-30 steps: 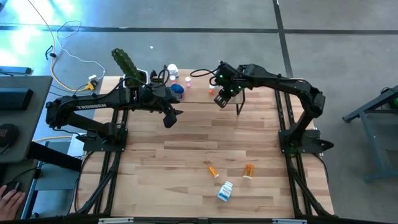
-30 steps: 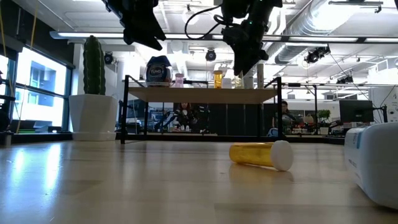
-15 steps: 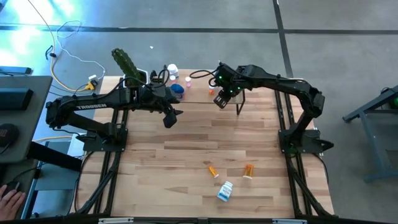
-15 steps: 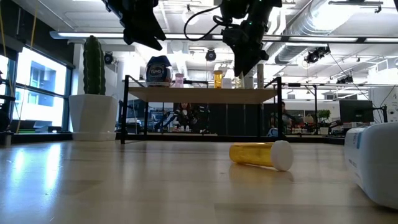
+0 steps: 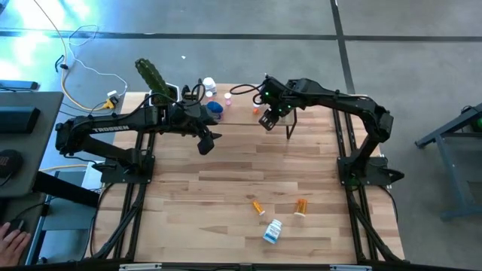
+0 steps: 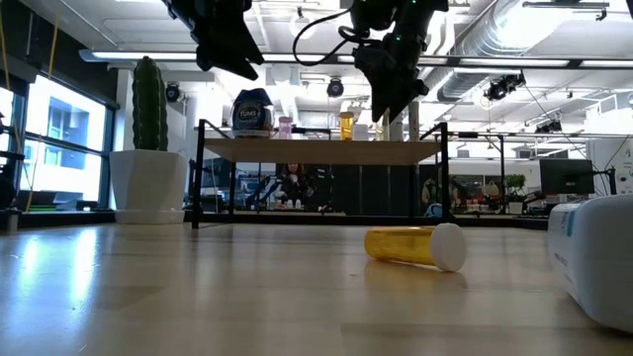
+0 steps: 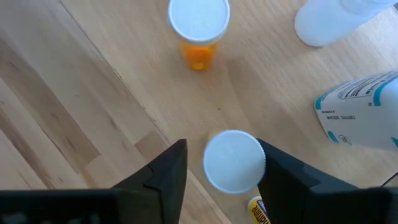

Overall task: Pick and place medicine bottles onto shelf by color
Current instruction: Put the yellow small pill bottle on the shelf, then put the orange large pill bottle on the shelf

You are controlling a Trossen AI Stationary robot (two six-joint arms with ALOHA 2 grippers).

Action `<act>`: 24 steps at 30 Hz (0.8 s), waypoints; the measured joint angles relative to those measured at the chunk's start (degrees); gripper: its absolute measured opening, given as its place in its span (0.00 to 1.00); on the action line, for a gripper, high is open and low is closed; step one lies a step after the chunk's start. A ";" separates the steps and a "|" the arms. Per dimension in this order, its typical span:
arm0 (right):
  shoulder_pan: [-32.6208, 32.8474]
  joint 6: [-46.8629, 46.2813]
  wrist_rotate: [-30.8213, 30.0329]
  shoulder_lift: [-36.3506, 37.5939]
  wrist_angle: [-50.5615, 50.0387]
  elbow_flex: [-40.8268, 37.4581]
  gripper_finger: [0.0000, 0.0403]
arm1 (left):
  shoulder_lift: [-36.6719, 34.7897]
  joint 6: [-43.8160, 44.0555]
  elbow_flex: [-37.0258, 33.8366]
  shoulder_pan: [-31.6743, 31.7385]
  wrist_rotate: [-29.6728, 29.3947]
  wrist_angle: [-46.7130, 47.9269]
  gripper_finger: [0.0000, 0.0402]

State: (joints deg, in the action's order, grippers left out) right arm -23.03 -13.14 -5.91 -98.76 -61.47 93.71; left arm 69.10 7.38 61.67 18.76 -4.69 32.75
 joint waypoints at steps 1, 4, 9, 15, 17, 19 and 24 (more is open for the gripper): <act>0.00 -0.33 0.00 0.00 0.00 0.00 0.42 | 0.00 0.00 0.00 0.00 0.00 0.00 0.59; -0.09 -0.95 -0.02 0.00 0.20 0.00 0.42 | 0.00 0.00 0.00 0.00 0.00 0.01 0.59; -0.11 -0.96 -3.45 1.14 2.77 -0.02 0.42 | 0.00 -0.02 0.00 0.00 0.00 0.00 0.59; -0.15 -1.73 -4.16 3.72 4.12 -0.02 0.41 | 0.00 -0.02 0.00 0.00 0.01 0.02 0.59; -0.09 -2.26 -4.14 4.61 4.44 -0.02 0.41 | 0.00 -0.04 0.00 0.00 0.01 0.04 0.59; 0.30 -2.46 -4.17 5.55 4.70 -0.02 0.41 | 0.00 -0.04 0.00 0.00 0.00 0.04 0.59; 1.82 -4.61 -4.97 8.55 5.45 -0.02 0.41 | 0.00 -0.04 0.00 0.00 -0.10 0.04 0.59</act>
State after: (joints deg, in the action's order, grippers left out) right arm -21.21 -17.75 -10.88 -90.22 -56.02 93.69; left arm 69.10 7.33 61.67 18.76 -4.78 32.80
